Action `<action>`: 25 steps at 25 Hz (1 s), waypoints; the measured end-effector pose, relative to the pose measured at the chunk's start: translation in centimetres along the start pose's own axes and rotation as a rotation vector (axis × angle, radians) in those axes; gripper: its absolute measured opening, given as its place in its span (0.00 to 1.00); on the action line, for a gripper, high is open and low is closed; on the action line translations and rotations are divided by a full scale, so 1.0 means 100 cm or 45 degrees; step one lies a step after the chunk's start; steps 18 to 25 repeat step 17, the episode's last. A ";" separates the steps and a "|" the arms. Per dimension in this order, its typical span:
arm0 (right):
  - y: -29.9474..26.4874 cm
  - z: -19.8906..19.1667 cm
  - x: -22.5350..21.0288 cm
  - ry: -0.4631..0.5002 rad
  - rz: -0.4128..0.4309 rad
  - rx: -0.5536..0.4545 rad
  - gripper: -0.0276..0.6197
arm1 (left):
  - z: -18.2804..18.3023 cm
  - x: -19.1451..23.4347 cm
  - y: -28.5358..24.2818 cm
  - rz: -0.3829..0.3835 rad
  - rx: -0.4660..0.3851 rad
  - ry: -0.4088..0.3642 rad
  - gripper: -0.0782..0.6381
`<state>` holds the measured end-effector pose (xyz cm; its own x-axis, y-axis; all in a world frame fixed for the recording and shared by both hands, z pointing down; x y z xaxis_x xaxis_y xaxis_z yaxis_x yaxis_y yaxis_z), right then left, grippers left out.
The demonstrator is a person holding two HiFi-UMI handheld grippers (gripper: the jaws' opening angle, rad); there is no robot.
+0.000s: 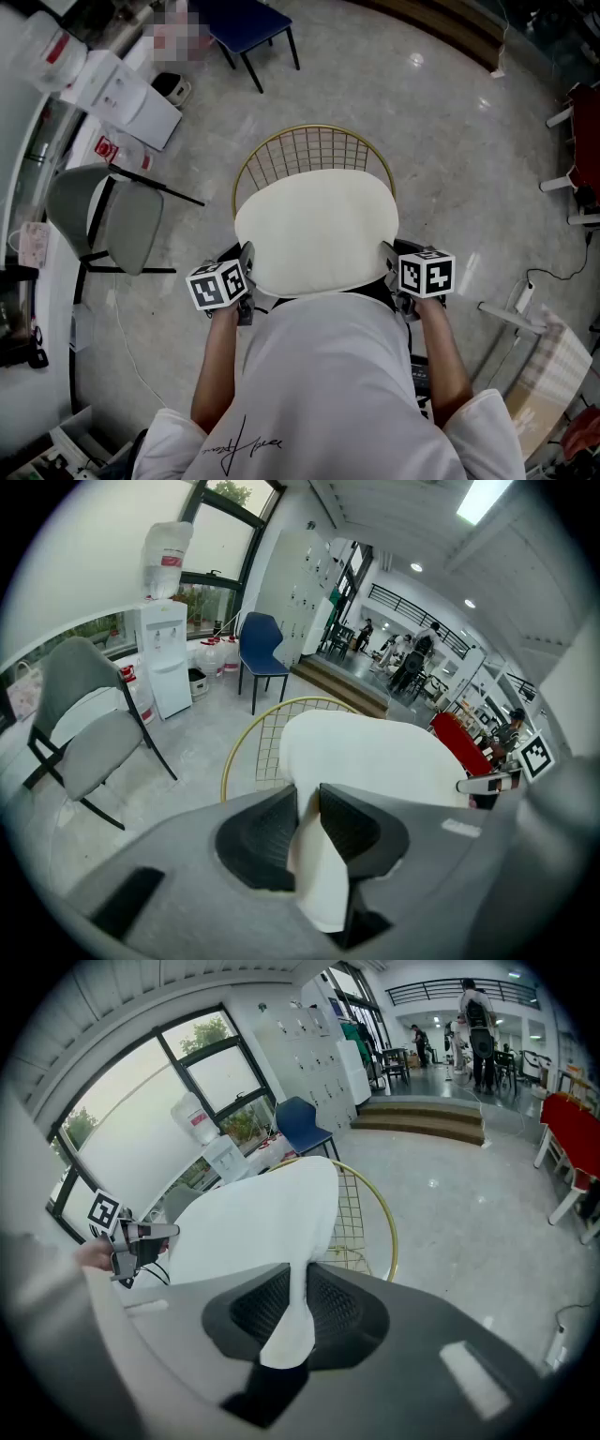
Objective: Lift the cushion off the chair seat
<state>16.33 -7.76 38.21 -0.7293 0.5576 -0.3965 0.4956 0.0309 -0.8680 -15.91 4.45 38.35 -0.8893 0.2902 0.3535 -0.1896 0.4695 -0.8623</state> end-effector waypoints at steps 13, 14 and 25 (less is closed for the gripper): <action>-0.006 0.000 0.007 -0.008 -0.008 0.007 0.14 | -0.001 0.011 0.000 -0.020 0.007 0.009 0.22; -0.007 0.000 0.008 -0.008 -0.009 0.007 0.14 | -0.001 0.012 0.000 -0.020 0.008 0.010 0.22; -0.009 0.001 0.012 -0.008 -0.007 0.008 0.14 | 0.001 0.015 0.002 -0.019 0.007 0.013 0.22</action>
Point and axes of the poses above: the fingertips, and each gripper's own axes: y backward along the fingers, x to its left, z out of its top, the point moved 3 cm from there along y, backward along the fingers, and after that the axes turned 13 degrees about x, right-handed, at the moved point
